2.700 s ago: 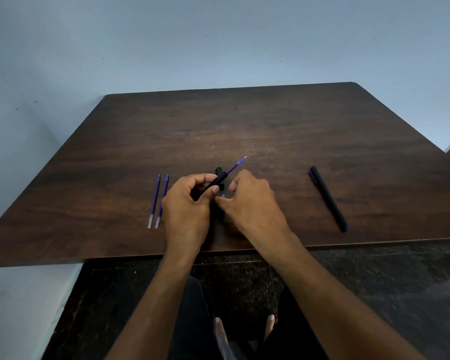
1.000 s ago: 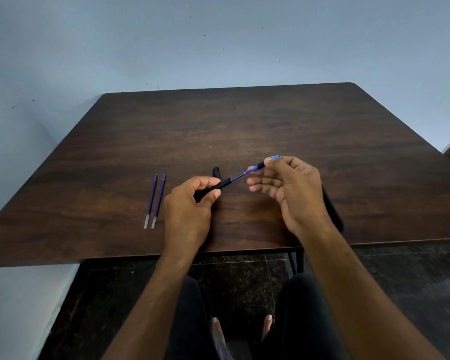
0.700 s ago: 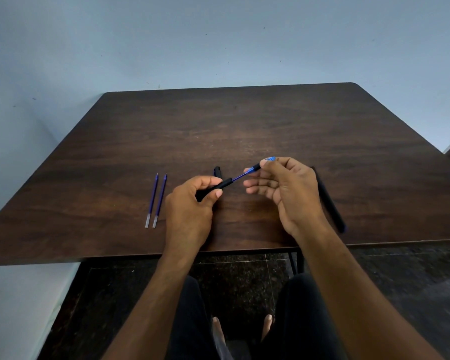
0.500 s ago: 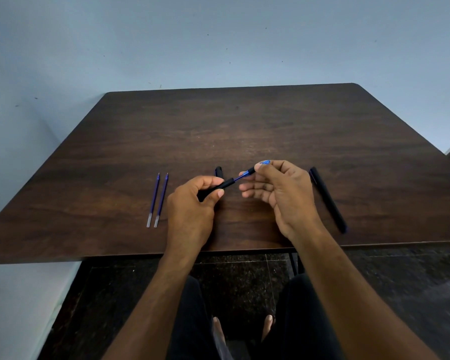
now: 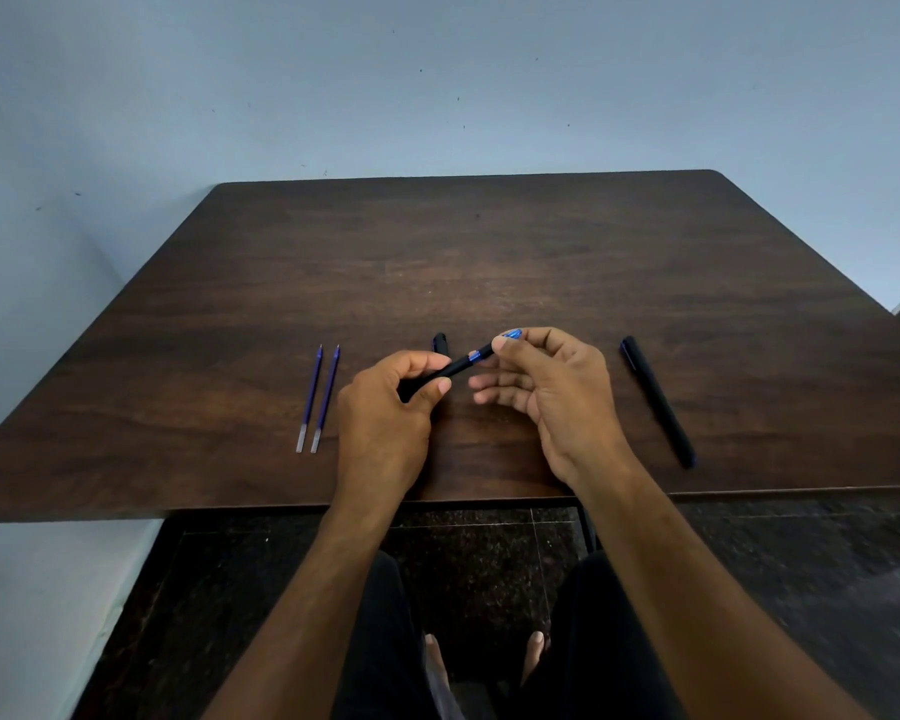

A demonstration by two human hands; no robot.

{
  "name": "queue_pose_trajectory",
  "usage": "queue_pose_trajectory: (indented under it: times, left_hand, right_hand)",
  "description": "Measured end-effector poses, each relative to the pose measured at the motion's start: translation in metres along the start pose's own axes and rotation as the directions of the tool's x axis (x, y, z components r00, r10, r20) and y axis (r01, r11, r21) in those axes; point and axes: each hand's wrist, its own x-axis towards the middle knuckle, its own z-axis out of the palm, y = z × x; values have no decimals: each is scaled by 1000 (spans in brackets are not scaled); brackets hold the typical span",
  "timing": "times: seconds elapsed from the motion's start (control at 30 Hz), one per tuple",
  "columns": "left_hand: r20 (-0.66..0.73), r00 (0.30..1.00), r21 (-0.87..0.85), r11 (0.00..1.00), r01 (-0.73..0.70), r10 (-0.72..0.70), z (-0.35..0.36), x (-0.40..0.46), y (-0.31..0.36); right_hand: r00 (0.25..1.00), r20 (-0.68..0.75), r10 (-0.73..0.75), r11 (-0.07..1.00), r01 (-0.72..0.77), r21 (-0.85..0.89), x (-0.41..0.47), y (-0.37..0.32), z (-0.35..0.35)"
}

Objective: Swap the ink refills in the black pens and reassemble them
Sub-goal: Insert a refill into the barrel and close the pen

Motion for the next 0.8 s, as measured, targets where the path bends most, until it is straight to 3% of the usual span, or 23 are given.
queue_pose_trajectory:
  times: [0.4,0.67,0.8]
  left_hand:
    - [8,1000,-14,1000,-6,6,0,0,0]
    - [16,1000,-10,1000,-24,24,-1,-2,2]
    - [19,999,-9,1000,-28,28,-1,-2,2]
  right_hand:
    - [1000,15,3,1000,-3,-17,6,5,-3]
    - [999,18,-47,945,50,-322,11,8,1]
    - [998,14,-65,925,66,-374,12,9,2]
